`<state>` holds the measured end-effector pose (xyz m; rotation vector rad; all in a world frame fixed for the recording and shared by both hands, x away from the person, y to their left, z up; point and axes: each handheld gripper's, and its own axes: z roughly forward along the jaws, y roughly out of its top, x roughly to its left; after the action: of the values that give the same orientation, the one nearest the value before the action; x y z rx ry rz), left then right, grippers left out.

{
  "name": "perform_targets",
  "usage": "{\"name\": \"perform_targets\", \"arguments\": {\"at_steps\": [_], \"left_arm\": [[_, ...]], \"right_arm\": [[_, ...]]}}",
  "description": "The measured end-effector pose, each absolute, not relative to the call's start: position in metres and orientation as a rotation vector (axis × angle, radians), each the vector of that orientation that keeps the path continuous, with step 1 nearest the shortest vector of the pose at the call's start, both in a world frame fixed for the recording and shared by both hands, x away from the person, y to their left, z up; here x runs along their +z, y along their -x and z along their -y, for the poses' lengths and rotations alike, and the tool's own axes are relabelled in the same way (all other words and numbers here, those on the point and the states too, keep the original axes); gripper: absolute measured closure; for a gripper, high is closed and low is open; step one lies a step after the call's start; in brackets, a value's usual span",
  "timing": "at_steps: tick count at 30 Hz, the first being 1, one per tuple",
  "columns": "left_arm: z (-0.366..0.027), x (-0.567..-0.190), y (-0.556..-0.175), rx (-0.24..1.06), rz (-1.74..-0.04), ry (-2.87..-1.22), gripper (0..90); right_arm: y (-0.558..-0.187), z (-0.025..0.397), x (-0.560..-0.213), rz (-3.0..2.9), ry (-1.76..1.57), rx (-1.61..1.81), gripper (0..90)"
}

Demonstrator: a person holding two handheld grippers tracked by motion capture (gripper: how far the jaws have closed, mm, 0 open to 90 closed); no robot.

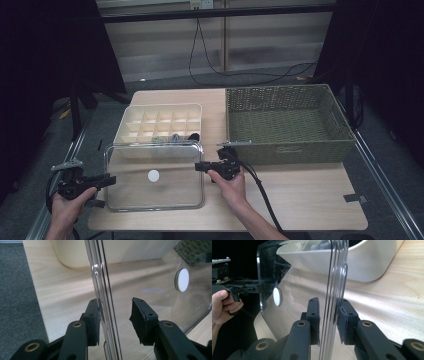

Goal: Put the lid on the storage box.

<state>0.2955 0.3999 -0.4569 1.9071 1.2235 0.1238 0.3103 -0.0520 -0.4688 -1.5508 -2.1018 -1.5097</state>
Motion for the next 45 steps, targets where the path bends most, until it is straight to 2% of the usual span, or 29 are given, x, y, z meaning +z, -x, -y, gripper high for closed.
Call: {"name": "perform_targets", "arguments": {"at_steps": [14, 45], "left_arm": [[-0.397, -0.434, -0.307, 0.198, -1.19, -1.869, 65.5], [-0.393, -0.388, -0.344, 0.282, -1.156, -1.835, 65.8]], "right_arm": [[-0.323, 0.053, -0.444, 2.157, 1.56, -1.56, 73.1], [-0.358, 0.053, -0.397, 2.194, 1.556, -1.664, 72.5]]}}
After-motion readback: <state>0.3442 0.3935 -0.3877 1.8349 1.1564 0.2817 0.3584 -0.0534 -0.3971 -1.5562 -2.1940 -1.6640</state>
